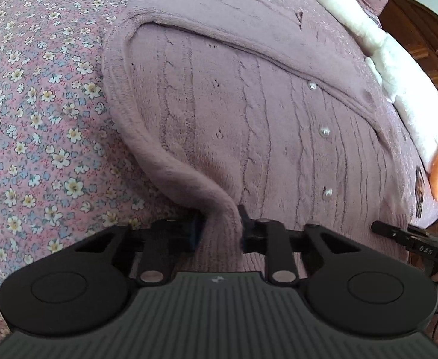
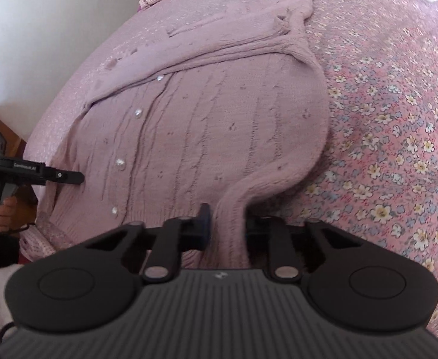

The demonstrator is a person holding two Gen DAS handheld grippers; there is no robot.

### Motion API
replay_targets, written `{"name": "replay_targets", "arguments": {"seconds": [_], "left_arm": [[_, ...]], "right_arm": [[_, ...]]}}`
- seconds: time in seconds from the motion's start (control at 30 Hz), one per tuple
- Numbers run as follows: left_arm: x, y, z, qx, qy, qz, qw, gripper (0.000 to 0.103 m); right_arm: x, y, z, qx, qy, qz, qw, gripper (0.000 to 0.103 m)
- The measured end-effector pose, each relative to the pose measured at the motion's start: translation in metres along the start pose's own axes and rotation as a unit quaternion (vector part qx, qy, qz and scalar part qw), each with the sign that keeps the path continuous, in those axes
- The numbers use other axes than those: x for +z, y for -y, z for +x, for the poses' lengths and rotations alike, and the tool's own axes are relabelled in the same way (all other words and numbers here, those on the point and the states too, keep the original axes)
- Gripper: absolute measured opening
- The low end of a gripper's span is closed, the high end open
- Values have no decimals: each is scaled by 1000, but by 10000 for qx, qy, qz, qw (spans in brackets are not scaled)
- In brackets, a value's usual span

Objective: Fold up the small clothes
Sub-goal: 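Grasp the side edge with both grippers and fold it toward the placket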

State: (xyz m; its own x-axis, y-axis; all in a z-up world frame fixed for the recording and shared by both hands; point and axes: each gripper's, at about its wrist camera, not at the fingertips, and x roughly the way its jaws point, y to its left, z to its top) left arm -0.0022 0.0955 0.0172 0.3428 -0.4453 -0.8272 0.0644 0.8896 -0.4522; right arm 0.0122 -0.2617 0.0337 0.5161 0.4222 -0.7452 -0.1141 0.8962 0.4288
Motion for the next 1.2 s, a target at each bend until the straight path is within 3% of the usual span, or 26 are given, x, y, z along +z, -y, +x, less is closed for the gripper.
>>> {"name": "replay_targets", "arguments": {"seconds": [0.1, 0.2, 0.33, 0.47, 0.7, 0.93, 1.2], "left_arm": [[2, 3, 0, -60, 44, -71, 9999, 20], [6, 7, -6, -390, 195, -166, 9989, 17], [17, 15, -25, -865, 562, -275, 9943, 15], [26, 23, -44, -1041, 974, -225, 9895, 15], [47, 14, -66, -1111, 1395, -358, 9833, 15], [69, 15, -89, -1225, 1959, -549, 9714, 15], [114, 11, -96, -1163, 2480, -929, 9573, 10]], "right_arm": [[1, 4, -2, 135, 108, 73, 9998, 17], [2, 6, -9, 399, 338, 271, 9983, 16], [6, 5, -20, 730, 775, 381, 9936, 15], [15, -1, -32, 919, 1198, 315, 9880, 15], [34, -1, -48, 1155, 1965, 396, 9729, 14], [63, -5, -47, 1250, 2565, 391, 9576, 14], [127, 9, -21, 1011, 3004, 623, 9464, 14]]}}
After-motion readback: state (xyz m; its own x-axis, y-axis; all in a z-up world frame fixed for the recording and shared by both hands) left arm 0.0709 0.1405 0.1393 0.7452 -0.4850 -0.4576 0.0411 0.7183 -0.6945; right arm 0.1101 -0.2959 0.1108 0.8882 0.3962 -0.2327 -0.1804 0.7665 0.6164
